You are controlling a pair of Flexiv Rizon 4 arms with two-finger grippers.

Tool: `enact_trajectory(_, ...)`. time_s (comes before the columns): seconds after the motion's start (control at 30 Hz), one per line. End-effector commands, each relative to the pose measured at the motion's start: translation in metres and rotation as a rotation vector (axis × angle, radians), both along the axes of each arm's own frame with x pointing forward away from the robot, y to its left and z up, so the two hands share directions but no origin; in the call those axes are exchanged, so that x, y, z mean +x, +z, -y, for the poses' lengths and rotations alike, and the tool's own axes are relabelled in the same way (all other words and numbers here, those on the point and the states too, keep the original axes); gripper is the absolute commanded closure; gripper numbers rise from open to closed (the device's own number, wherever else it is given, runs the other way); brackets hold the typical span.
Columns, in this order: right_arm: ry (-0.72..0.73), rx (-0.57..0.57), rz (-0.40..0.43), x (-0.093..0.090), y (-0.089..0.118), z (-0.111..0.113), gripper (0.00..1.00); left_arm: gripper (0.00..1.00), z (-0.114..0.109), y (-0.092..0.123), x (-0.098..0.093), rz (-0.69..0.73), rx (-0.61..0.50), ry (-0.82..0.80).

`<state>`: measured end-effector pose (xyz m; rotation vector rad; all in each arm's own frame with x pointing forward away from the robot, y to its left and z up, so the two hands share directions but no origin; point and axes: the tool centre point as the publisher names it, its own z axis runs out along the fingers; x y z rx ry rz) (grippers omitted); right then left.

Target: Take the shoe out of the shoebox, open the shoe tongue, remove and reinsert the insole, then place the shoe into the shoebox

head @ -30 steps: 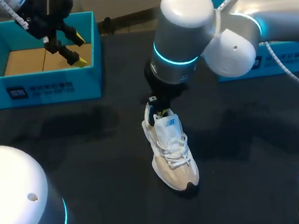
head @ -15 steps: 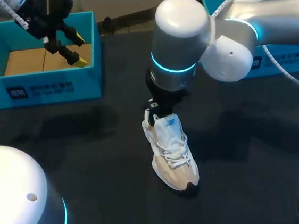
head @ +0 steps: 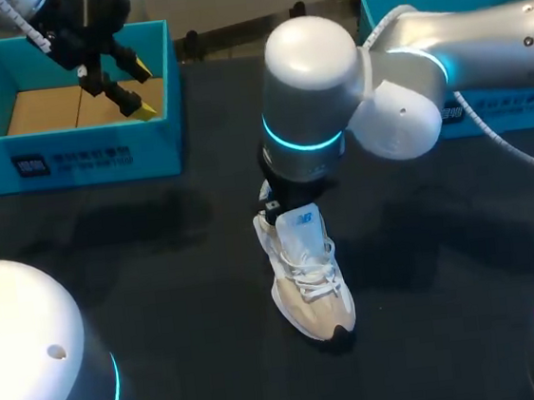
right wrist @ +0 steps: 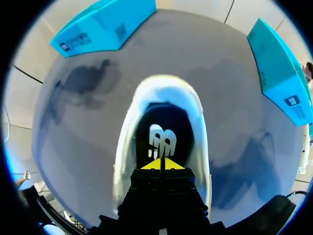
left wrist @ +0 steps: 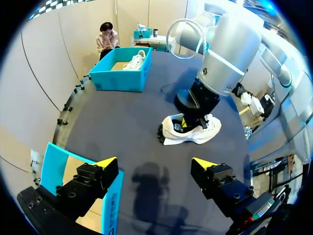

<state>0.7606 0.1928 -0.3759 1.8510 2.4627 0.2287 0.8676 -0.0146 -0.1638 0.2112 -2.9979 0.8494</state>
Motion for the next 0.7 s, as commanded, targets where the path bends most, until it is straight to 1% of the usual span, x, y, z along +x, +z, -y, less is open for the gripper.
enact_trajectory(0.03, -0.001, -0.025, -0.002, -0.001, -0.011, -0.001, 1.0, 0.0, 0.0, 0.001, 0.0, -0.001, 0.005, 0.0)
enact_trajectory(0.13, -0.003, -0.027, -0.003, 0.0, -0.017, 0.003, 1.0, 0.0, 0.0, 0.001, 0.0, -0.001, 0.005, 0.0)
enact_trajectory(0.37, -0.003, -0.027, -0.003, 0.0, -0.018, 0.004, 1.0, 0.0, 0.0, 0.001, 0.0, -0.001, 0.005, 0.0)
enact_trajectory(0.4, 0.001, -0.022, -0.01, 0.005, -0.026, 0.001, 1.0, 0.0, 0.0, 0.001, 0.0, -0.001, 0.005, 0.0)
enact_trajectory(0.57, 0.002, -0.051, 0.017, 0.007, -0.01, 0.005, 1.0, 0.0, 0.0, 0.001, 0.0, -0.001, 0.005, 0.0)
enact_trajectory(0.6, 0.005, -0.06, 0.032, 0.009, -0.005, 0.006, 1.0, 0.0, 0.0, 0.001, 0.0, -0.001, 0.005, 0.0)
enact_trajectory(0.7, 0.017, -0.082, 0.056, 0.015, 0.002, 0.007, 1.0, 0.0, 0.0, 0.001, 0.0, -0.001, 0.005, 0.0)
